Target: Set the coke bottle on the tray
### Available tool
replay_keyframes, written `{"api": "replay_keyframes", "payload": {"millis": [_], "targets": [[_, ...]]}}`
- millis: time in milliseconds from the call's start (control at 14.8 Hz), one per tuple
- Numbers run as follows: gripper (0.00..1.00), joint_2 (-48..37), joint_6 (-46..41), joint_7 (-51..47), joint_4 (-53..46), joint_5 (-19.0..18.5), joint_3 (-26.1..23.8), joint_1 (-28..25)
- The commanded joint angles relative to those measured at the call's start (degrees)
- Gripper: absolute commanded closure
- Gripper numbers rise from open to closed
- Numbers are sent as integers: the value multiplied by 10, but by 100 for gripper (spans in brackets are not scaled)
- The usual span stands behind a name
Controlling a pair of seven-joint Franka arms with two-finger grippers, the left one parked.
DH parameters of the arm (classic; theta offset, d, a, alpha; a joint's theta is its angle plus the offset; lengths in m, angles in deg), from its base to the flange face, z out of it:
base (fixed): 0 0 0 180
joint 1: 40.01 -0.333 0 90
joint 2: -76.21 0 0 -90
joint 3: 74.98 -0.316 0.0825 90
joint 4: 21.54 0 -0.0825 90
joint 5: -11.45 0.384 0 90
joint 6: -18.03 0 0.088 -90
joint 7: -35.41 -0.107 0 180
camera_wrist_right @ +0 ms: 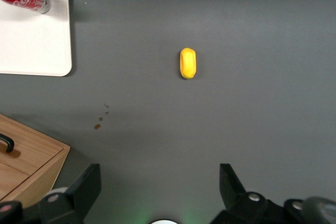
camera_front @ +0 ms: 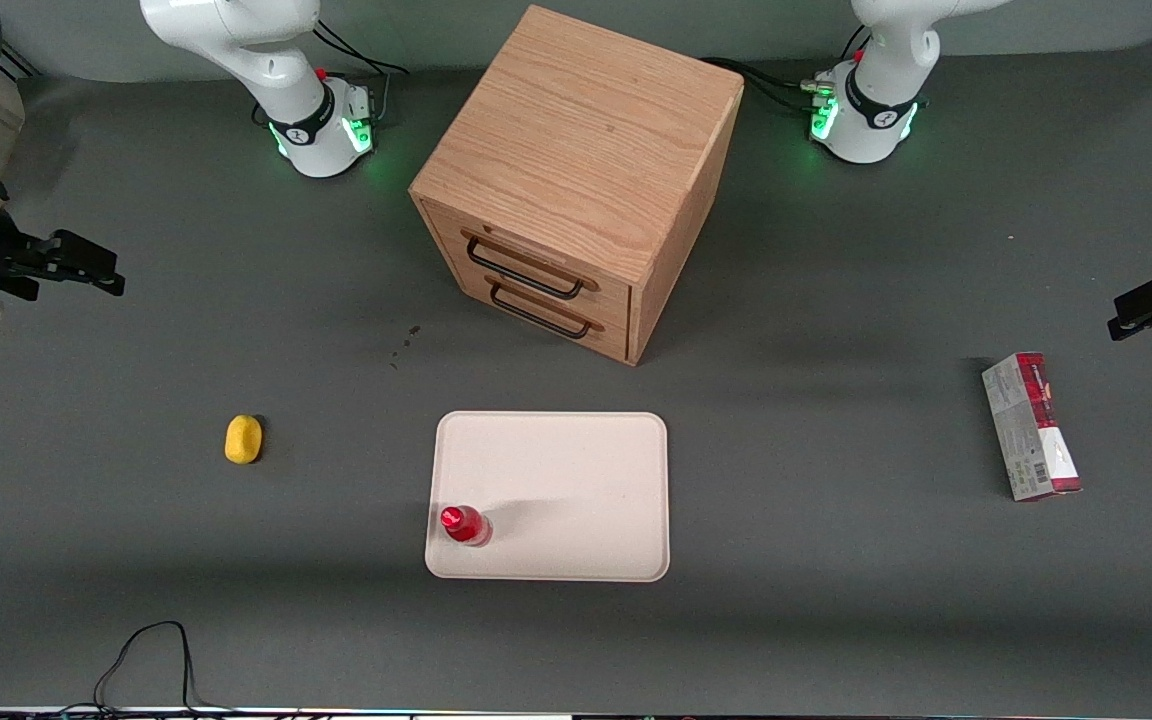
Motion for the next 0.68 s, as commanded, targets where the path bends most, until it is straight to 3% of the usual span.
{"api": "replay_keyframes", "payload": {"millis": [0,610], "targets": [[0,-2,8,7,2,2,14,2],[0,13,7,1,-19,1,29,-19]]}}
